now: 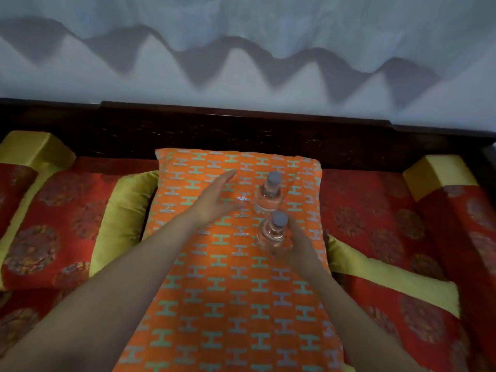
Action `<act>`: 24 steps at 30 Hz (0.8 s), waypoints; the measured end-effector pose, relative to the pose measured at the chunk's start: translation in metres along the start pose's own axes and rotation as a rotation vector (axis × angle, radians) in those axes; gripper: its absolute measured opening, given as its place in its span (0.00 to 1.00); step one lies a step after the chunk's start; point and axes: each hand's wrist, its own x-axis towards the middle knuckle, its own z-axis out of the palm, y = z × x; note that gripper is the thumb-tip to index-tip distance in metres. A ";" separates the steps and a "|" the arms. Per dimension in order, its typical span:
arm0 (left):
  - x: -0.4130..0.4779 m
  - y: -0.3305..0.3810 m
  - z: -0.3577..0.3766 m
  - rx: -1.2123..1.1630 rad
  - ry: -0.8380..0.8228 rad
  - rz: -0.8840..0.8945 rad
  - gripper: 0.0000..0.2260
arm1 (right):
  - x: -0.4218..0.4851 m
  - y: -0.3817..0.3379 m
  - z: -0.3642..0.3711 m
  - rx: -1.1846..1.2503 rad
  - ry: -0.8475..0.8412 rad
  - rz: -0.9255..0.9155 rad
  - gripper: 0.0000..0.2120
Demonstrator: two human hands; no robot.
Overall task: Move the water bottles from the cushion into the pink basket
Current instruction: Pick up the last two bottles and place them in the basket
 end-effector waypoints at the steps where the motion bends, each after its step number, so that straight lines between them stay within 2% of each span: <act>1: 0.014 0.000 0.005 0.017 -0.027 0.014 0.39 | 0.003 0.003 0.002 0.008 -0.008 0.002 0.39; 7: 0.064 0.005 0.043 0.097 -0.177 0.080 0.43 | 0.016 0.015 0.007 -0.003 -0.001 0.089 0.36; 9: 0.072 0.007 0.051 0.081 -0.194 0.085 0.44 | 0.019 0.019 0.007 -0.025 0.020 0.047 0.35; 14: 0.073 0.007 0.055 -0.018 -0.235 0.098 0.36 | 0.017 0.021 0.008 -0.047 0.072 0.006 0.33; 17: 0.063 0.004 0.045 -0.066 -0.178 0.045 0.28 | 0.017 0.018 0.008 -0.025 0.084 0.020 0.31; 21: 0.024 -0.012 0.011 -0.134 -0.011 -0.032 0.31 | 0.012 0.005 0.007 0.037 0.174 0.050 0.26; 24: -0.014 -0.022 -0.018 -0.191 0.072 -0.033 0.29 | 0.006 -0.006 0.004 0.113 0.246 0.066 0.24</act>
